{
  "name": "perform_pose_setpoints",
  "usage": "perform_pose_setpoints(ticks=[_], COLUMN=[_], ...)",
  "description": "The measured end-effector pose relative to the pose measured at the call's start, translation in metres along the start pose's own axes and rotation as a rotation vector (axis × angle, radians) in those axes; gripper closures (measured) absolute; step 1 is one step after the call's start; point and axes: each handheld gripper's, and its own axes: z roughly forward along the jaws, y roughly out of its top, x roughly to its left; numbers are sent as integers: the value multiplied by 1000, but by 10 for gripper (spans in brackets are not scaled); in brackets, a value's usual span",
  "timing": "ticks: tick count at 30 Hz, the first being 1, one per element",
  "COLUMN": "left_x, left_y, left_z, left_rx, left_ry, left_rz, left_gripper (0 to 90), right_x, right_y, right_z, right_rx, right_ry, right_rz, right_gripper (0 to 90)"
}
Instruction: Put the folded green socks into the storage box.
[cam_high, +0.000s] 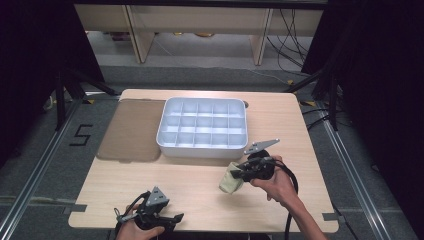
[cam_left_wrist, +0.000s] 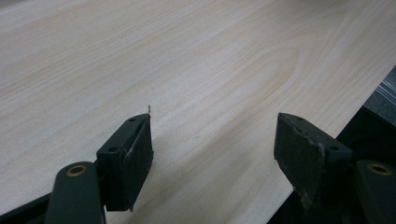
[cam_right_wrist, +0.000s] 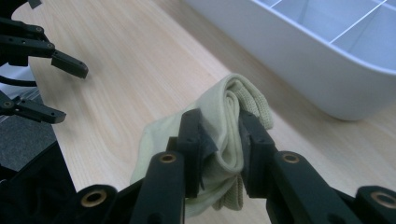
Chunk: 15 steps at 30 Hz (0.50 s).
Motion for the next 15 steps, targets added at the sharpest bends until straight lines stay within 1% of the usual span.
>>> perform_pose_setpoints(ticks=[1, 2, 3, 4, 5, 6, 7, 8, 10, 11, 12, 13, 14, 15], left_x=[0, -1, -1, -1, -2, -2, -2, -2, -3, -3, -3, -3, -3, -4], left_y=[0, 0, 0, 0, 0, 0, 0, 1, 1, 1, 1, 2, 2, 2], left_z=[0, 1, 1, 1, 1, 1, 0, 0, 0, -1, -1, -1, -1, -2], left_rx=[-3, -4, -4, -7, -11, -11, -13, -15, -23, -28, -27, -29, -30, -34], left_ry=[-4, 5, 5, 6, -3, 0, 2, 2, -3, -13, 0, -2, -1, -7], left_rz=[-7, -14, -10, -10, -8, -4, -5, -4, -3, -5, -1, 1, 1, -5], left_gripper=[273, 270, 269, 267, 262, 258, 255, 249, 235, 233, 231, 229, 229, 226], right_x=[-2, -3, -2, -3, -3, -4, -6, -5, -7, -6, -8, -8, -9, -10], right_y=[2, 4, 5, 7, 8, 10, 12, 14, 16, 18, 20, 21, 22, 24], right_z=[-1, -3, -3, -5, -5, -5, -7, -9, -9, -11, -11, -12, -10, -11], right_rx=[0, 12, 0, 20, 4, 6, 19, 34, 15, 39, 34, 51, 37, 49], right_ry=[-4, -9, -13, -15, -17, -4, -12, -25, -31, -33, -37, -51, -28, -39], right_rz=[-8, -13, -9, -1, 6, 1, -12, 11, 0, 21, 3, 25, 21, 11], right_gripper=[737, 737, 737, 737, 737, 737, 737, 737, 737, 737, 737, 737, 737, 737])
